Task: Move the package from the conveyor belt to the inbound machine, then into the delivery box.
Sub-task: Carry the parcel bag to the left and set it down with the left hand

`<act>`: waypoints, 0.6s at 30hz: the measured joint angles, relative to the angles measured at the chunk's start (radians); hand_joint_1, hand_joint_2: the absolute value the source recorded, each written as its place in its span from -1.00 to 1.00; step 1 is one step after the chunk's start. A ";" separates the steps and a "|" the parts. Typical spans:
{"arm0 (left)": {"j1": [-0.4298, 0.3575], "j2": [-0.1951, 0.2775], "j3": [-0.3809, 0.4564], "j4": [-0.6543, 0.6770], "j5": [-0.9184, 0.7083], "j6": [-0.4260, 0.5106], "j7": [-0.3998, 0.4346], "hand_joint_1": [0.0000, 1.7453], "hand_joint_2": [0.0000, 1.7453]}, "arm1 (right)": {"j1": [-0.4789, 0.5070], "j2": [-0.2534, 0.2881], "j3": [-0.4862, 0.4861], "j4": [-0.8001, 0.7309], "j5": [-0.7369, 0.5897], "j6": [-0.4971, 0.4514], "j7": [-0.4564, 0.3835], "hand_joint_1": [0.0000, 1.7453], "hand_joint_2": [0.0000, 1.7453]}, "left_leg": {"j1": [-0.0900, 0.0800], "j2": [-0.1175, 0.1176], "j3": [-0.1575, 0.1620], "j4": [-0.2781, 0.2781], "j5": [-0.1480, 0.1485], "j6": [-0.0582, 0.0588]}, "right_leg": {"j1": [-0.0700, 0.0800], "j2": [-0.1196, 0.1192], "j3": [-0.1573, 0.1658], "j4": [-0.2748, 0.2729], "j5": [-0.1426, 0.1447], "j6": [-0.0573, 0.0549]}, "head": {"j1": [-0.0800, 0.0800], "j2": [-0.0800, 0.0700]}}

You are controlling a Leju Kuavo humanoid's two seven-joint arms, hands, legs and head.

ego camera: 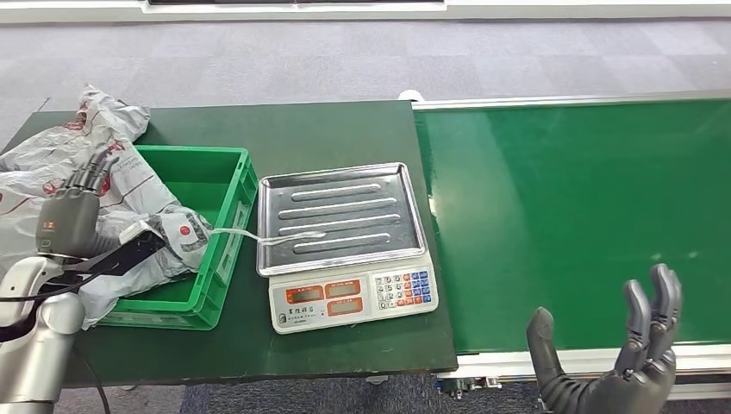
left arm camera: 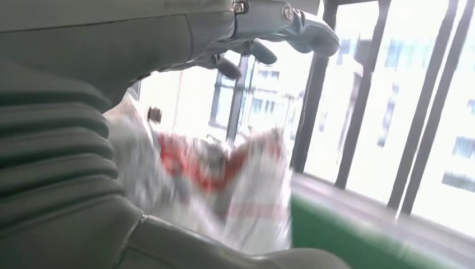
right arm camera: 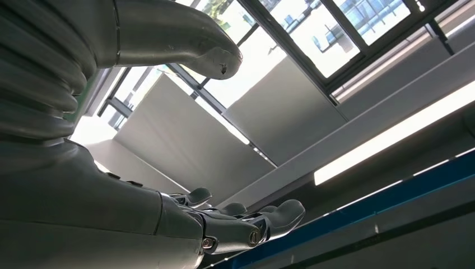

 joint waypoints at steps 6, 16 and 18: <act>0.067 -0.072 0.030 -0.215 0.107 0.174 -0.003 -1.00 -1.00 | 0.002 0.013 0.000 0.000 0.002 0.000 -0.005 -1.00 1.00 | 0.000 -0.001 0.000 0.000 -0.001 0.000 | 0.000 -0.001 0.000 0.000 0.000 0.000 | 0.000 0.000; 0.278 -0.186 0.024 -0.547 0.588 0.470 -0.336 -1.00 -1.00 | 0.005 0.074 -0.037 -0.001 -0.077 0.000 -0.113 -1.00 1.00 | 0.000 -0.001 0.000 0.000 -0.002 0.000 | 0.000 -0.001 0.001 -0.001 -0.003 0.000 | 0.000 0.000; 0.315 -0.213 0.010 -0.588 0.657 0.470 -0.375 -1.00 -1.00 | 0.009 0.080 -0.043 -0.005 -0.128 0.000 -0.121 -1.00 1.00 | 0.000 -0.001 0.000 0.000 -0.003 0.000 | 0.000 -0.002 0.001 -0.001 -0.003 0.000 | 0.000 0.000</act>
